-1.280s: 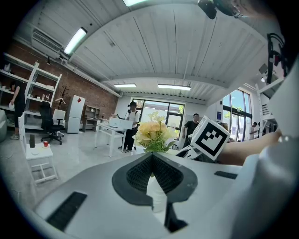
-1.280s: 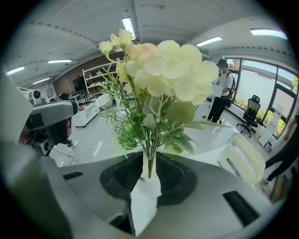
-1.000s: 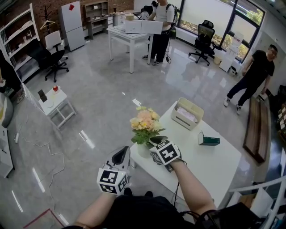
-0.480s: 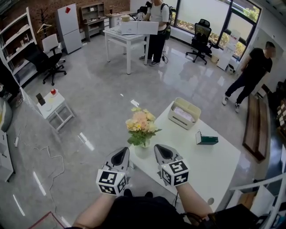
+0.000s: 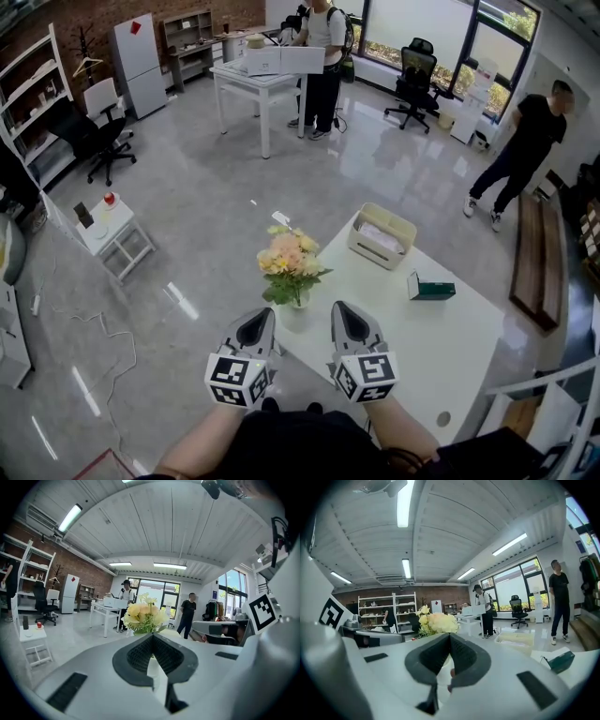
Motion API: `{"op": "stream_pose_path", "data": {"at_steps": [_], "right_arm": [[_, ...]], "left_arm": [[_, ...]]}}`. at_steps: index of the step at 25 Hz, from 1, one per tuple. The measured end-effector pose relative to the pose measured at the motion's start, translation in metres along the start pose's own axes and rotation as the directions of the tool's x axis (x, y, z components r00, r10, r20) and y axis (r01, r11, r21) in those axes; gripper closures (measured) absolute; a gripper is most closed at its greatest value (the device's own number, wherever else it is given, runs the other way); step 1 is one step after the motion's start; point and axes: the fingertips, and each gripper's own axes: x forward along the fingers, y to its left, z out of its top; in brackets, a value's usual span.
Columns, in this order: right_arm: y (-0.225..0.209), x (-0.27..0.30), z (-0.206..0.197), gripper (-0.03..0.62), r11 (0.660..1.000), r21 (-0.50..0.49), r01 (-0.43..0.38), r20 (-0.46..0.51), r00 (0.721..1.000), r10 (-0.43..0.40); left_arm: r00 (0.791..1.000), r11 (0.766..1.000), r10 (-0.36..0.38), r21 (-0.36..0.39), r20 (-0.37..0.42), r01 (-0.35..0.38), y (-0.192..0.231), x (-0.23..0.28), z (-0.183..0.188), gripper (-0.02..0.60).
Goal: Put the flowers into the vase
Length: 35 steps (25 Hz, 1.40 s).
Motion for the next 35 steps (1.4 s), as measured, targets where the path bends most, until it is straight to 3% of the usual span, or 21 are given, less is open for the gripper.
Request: {"op": "stream_pose_path", "data": {"at_steps": [7,35], "right_arm": [[0.002,0.003,-0.01,0.589,1.0,0.004,0.001,-0.025,1.0,-0.001],[-0.003,0.004,-0.016,0.591,1.0,-0.014,0.006,-0.064,0.998,-0.007]], "left_arm": [[1.0,0.999,0.02,0.031,0.002,-0.02,0.003,0.0,0.002,0.578],[1.0,1.0,-0.001,-0.001,-0.019,0.001,-0.003,0.005,-0.002,0.578]]}}
